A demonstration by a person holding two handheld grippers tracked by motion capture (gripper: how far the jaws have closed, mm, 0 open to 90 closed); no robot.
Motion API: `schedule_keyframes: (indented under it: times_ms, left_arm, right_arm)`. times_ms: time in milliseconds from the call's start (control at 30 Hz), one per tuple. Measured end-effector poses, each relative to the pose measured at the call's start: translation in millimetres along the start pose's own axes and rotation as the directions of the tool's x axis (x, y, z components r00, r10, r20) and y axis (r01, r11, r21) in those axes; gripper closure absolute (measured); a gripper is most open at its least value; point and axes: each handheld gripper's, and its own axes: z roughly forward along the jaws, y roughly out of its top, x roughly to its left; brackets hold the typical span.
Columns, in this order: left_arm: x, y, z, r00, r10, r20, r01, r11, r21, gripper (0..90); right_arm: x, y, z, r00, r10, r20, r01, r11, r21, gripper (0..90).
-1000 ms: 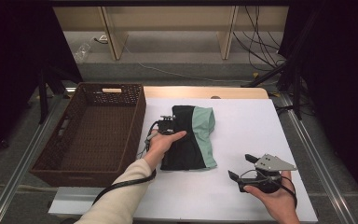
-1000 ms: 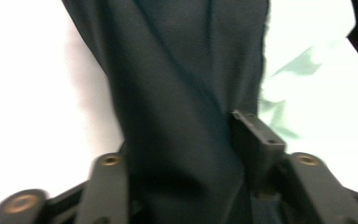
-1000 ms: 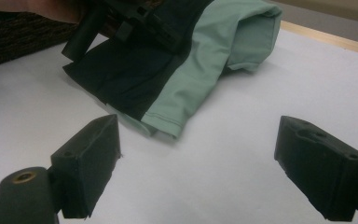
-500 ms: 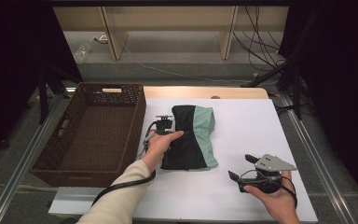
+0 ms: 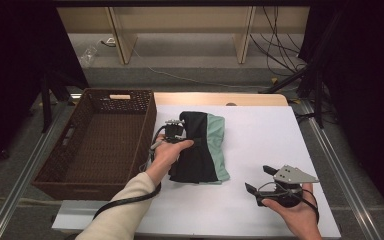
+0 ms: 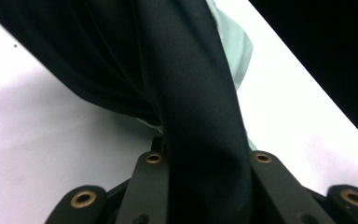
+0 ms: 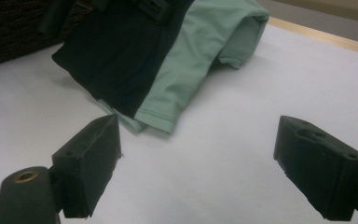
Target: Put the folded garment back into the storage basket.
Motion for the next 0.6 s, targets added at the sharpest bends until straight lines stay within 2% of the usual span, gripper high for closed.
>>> schedule_keyframes:
  times_ms: [267, 600]
  left_arm:
    - [0.3, -2.1, -20.7, 0.9992, 0.039, 0.01, -0.039, 0.9992, -0.001, 76.8]
    - [-8.7, 1.1, -31.6, 0.9965, 0.083, -0.011, -0.082, 0.9966, 0.007, 77.1]
  right_arm:
    - [0.0, 0.2, 0.2, 1.0, -0.002, 0.001, 0.002, 1.0, 0.0, 15.6]
    - [0.4, 0.3, -1.3, 1.0, -0.008, 0.0, 0.008, 1.0, -0.002, 15.6]
